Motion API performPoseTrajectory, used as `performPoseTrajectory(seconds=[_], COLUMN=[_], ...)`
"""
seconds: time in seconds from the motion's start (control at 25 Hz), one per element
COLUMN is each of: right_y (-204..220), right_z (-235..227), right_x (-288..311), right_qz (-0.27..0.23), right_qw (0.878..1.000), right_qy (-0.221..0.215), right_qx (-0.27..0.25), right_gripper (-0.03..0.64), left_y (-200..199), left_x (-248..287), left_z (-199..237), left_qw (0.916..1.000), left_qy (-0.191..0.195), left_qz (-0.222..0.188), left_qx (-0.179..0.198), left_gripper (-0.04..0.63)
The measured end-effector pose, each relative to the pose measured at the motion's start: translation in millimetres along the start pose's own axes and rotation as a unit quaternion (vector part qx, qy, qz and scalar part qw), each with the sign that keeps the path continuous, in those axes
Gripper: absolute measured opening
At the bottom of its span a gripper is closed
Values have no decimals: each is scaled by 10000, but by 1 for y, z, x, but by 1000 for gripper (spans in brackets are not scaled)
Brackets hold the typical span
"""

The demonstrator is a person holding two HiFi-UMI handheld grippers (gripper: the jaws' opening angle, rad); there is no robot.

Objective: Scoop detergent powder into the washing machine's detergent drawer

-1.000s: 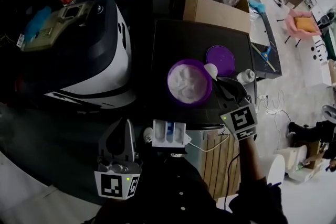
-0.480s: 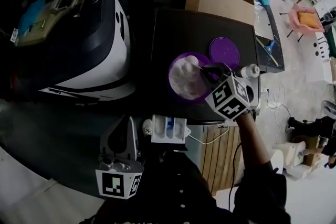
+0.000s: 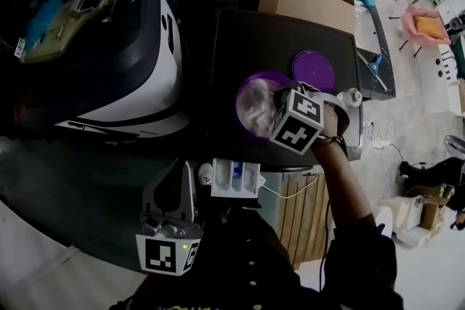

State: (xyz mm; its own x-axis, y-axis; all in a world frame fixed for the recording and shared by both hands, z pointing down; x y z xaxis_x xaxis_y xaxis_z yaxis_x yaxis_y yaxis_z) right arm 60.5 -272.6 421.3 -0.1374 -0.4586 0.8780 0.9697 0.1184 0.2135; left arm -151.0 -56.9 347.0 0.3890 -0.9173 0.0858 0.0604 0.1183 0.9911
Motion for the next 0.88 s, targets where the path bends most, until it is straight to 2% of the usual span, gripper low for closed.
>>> performPoseTrajectory(seconds=[0.32, 0.6, 0.88], right_y=[-9, -19, -19], right_z=[0, 12, 13], right_x=[6, 6, 7], right_qz=[236, 164, 106], right_qw=[9993, 9966, 9948], right_qy=[-188, -682, -933], right_qx=[-221, -433, -387], right_gripper=[32, 32, 32], left_y=[2, 3, 4], left_x=[-2, -1, 0], left_z=[4, 6, 9], left_qw=[10000, 10000, 10000], left_qy=[-19, -24, -47], left_qz=[27, 41, 21], left_qx=[-29, -56, -75], left_gripper=[14, 14, 14])
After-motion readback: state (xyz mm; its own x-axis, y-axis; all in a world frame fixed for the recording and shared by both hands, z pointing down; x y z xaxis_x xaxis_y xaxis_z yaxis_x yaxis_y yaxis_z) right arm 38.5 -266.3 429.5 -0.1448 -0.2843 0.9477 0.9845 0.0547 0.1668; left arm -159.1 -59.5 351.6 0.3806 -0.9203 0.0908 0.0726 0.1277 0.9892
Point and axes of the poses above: the fingertips, and each gripper's own axes: x forward along the fingers, z to its left, y out of its underside, the point moved 10 cm from there along -x, backward along the fingers, and after that the axes turned 8 degrees about y, right-handed, at the moved point
